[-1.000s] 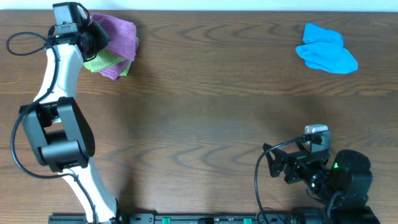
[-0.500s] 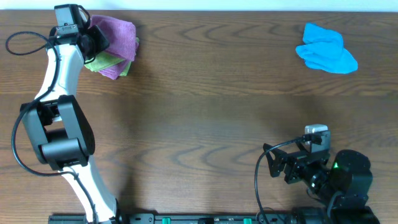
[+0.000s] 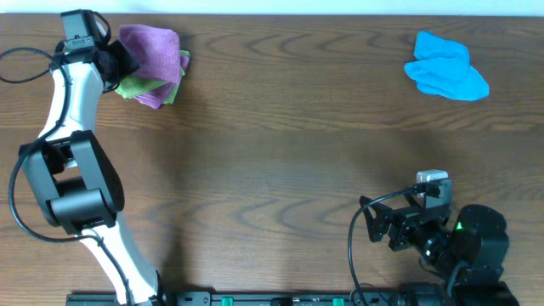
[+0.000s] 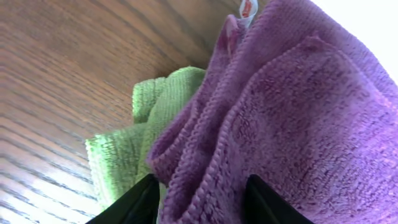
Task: Fold the cloth
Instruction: 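Lower the purple cloth onto the stack and release the left gripper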
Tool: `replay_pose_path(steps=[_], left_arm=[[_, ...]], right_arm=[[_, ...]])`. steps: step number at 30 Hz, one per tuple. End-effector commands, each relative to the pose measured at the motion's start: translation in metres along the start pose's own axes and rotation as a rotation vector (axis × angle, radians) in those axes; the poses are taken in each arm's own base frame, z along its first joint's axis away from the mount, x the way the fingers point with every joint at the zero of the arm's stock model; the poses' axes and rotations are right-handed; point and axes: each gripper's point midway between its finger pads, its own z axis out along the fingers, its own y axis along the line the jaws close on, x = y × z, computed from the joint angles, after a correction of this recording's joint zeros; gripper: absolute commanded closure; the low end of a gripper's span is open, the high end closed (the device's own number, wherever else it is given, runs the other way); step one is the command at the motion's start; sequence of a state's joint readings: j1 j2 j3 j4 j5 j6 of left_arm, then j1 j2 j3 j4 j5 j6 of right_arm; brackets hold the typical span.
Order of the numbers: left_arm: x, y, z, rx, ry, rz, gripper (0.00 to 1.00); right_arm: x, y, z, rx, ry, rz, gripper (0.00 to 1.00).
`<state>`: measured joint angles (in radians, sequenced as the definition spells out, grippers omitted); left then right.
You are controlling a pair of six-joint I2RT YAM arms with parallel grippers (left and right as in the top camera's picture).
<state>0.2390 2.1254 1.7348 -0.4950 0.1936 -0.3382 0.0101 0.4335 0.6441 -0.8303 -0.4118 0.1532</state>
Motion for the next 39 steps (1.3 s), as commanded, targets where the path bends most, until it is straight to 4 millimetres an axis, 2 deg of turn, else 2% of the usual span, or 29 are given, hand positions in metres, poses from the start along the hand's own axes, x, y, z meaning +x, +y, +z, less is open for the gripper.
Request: replay_pose_path(steps=[1,4,8,16,20,25,31,39], left_arm=[[0.004,0.009,0.006,-0.028,0.015,0.022,0.50],[0.006,0.009,0.006,-0.030,0.023,0.022,0.44],[0.007,0.009,0.004,-0.031,0.026,0.047,0.41],[-0.003,0.004,-0.010,-0.024,-0.005,0.095,0.27],[-0.004,0.005,-0.012,-0.028,-0.011,0.096,0.27],[-0.007,0.015,-0.019,-0.080,-0.022,0.116,0.26],[-0.014,0.022,-0.036,-0.103,-0.040,0.116,0.24],[-0.025,0.019,-0.055,-0.095,-0.080,0.113,0.23]], right_arm=[[0.001,-0.001,0.000,0.000,0.001,0.020,0.01],[0.002,-0.001,0.000,0.000,0.001,0.020,0.01],[0.002,-0.001,0.000,0.000,0.001,0.020,0.01],[0.002,-0.001,0.000,0.000,0.001,0.021,0.01],[0.002,-0.001,0.000,0.000,0.001,0.021,0.00],[0.002,-0.001,0.000,0.000,0.001,0.021,0.01],[0.002,-0.001,0.000,0.000,0.001,0.020,0.01],[0.002,-0.001,0.000,0.000,0.001,0.020,0.01]])
